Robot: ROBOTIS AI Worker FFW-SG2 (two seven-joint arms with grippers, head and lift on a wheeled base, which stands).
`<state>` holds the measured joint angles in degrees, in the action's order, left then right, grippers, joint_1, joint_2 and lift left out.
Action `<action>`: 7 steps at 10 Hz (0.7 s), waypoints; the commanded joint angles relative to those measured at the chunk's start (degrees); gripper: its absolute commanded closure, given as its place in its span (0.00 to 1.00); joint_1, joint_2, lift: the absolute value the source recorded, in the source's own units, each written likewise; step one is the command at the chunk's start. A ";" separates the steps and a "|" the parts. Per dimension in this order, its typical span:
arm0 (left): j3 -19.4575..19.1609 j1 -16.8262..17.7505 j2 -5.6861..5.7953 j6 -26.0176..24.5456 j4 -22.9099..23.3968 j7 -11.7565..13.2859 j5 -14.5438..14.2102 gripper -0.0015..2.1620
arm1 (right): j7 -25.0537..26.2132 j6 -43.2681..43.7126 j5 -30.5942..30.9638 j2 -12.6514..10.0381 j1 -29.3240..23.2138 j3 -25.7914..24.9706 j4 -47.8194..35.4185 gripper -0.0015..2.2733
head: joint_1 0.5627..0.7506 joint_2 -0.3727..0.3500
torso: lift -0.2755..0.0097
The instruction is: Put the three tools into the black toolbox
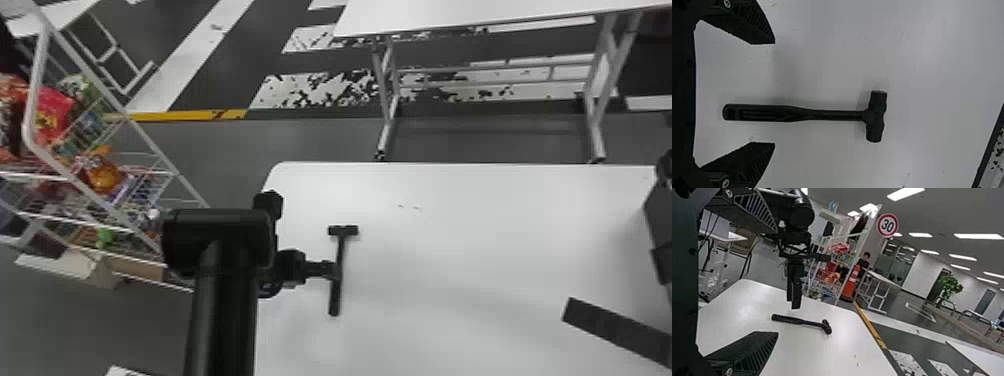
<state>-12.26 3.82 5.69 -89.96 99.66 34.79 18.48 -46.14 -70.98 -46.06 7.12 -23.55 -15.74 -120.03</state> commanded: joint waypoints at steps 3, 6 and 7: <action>2.77 4.44 -1.12 -0.07 -5.70 -1.39 1.12 0.04 | 0.00 0.00 -0.09 0.00 0.00 0.09 -0.02 0.03 | 0.70 1.00 | 0.79; 4.44 6.99 -1.12 -0.07 -9.66 -1.39 2.52 0.04 | -0.35 0.00 -0.70 0.09 -0.09 -0.70 0.33 0.03 | 0.70 0.97 | 0.79; 4.70 7.08 -1.29 -0.07 -10.36 -1.39 2.87 0.04 | -0.44 0.00 -0.88 0.09 -0.09 -0.70 0.50 0.03 | 0.70 0.97 | 0.79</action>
<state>-7.75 10.83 4.48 -89.96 89.75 33.40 21.21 -46.58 -70.98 -46.84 7.17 -23.64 -16.42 -119.62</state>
